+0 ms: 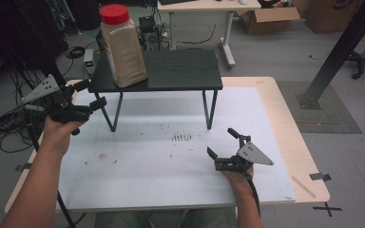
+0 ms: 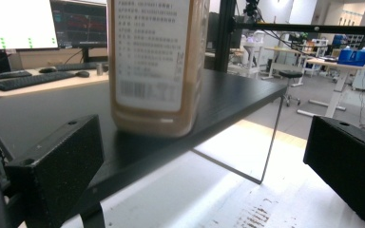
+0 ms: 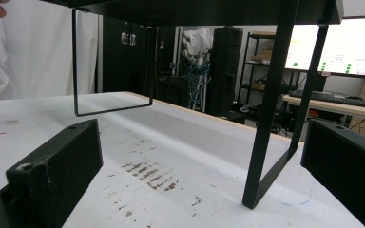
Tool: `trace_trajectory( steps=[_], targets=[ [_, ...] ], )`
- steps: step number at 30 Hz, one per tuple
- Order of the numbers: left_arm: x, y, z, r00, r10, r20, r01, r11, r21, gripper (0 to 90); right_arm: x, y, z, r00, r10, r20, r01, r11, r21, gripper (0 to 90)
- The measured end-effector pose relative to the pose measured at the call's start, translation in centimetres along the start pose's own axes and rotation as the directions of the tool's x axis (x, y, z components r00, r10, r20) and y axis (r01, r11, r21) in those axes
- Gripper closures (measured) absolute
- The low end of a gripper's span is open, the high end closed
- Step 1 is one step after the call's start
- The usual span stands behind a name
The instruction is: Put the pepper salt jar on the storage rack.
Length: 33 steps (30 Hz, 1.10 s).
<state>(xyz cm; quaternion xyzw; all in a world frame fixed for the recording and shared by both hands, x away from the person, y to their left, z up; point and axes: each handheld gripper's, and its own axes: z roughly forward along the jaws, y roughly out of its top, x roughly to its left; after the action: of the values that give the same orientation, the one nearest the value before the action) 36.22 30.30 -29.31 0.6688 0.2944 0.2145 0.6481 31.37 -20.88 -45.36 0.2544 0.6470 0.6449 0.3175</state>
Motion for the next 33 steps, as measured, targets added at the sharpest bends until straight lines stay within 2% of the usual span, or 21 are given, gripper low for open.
trace_trajectory(
  steps=[8, 10, 13, 18, 25, 33],
  targets=[
    [-0.3, -2.3, -0.5, 0.9997, -0.026, 0.004, 0.026, 0.9997, 0.004, 0.2, 0.0, 0.0, 0.0, 1.0000, -0.001, 0.000, 0.001, 1.000, 0.001, 0.0],
    [-0.1, -3.1, -0.6, 0.9988, -0.044, 0.023, 0.044, 0.9990, -0.004, 0.3, 0.0, 0.0, 0.0, 1.0000, -0.004, 0.001, 0.004, 1.000, 0.001, 0.0],
    [0.1, -4.4, -0.6, 0.9981, -0.056, 0.026, 0.056, 0.9984, -0.004, 0.3, 0.0, 0.0, 0.0, 1.0000, -0.001, 0.000, 0.001, 1.000, 0.000, 0.0],
    [0.2, -6.2, -0.9, 0.9965, -0.081, 0.024, 0.081, 0.9962, -0.030, 0.2, 0.0, 0.0, 0.0, 1.0000, -0.001, 0.000, 0.001, 1.000, 0.000, 0.0],
    [-0.1, -8.4, -1.1, 0.9953, -0.097, 0.009, 0.097, 0.9952, 0.013, 0.2, 0.0, 0.0, 0.0, 1.0000, 0.003, 0.000, -0.003, 1.000, -0.001, 0.0],
    [-0.7, -11.4, -1.3, 0.9937, -0.112, -0.009, 0.112, 0.9936, 0.017, 0.2, 0.0, 0.0, 0.0, 1.0000, 0.000, 0.000, 0.000, 1.000, 0.000, 0.0]
  ],
)
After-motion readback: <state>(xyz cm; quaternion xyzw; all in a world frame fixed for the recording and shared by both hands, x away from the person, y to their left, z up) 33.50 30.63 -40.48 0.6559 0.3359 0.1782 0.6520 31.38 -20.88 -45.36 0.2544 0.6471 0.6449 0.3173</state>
